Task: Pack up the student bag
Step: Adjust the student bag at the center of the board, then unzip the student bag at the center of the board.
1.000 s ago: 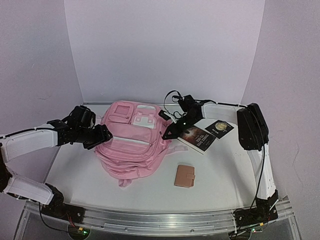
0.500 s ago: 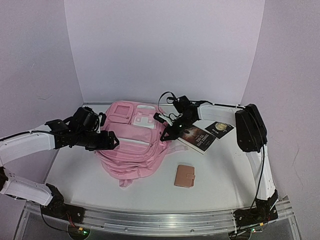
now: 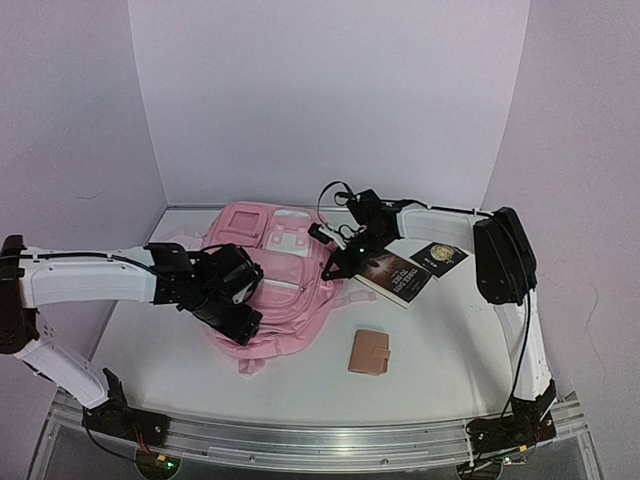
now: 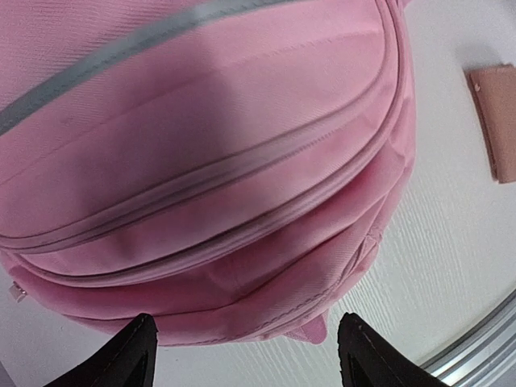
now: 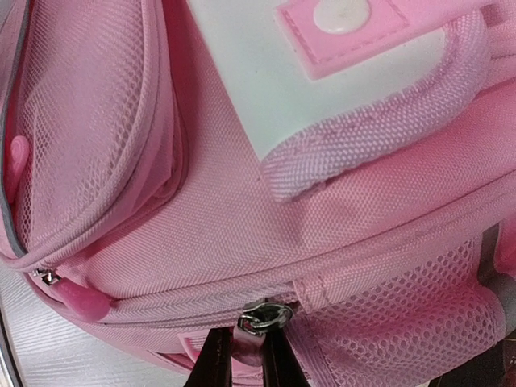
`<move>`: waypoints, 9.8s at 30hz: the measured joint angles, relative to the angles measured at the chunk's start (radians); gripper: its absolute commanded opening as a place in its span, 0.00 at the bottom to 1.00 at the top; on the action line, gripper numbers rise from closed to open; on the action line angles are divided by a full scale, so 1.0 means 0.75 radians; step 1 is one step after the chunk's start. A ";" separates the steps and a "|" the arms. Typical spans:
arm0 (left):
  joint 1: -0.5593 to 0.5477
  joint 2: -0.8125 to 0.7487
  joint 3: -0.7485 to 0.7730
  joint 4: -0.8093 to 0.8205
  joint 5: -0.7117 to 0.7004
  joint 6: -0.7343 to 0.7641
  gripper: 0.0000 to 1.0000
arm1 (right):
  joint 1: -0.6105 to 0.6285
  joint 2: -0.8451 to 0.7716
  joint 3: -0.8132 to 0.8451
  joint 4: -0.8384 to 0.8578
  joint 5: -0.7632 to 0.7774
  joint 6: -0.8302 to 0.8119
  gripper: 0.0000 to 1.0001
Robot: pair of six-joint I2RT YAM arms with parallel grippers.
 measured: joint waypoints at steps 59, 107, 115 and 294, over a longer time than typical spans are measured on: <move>-0.054 0.428 0.077 0.159 -0.264 -0.349 0.00 | 0.049 -0.124 -0.163 -0.046 -0.050 0.399 0.00; -0.031 0.233 0.033 0.335 -0.237 -0.474 0.52 | 0.136 -0.426 -0.776 0.641 -0.459 1.109 0.56; -0.097 0.126 0.145 0.312 -0.216 -0.378 0.57 | -0.081 -0.534 -0.741 0.484 -0.388 0.936 0.60; -0.043 0.130 -0.139 0.668 -0.175 -0.733 0.00 | -0.026 -0.078 -0.234 0.382 -0.390 1.290 0.00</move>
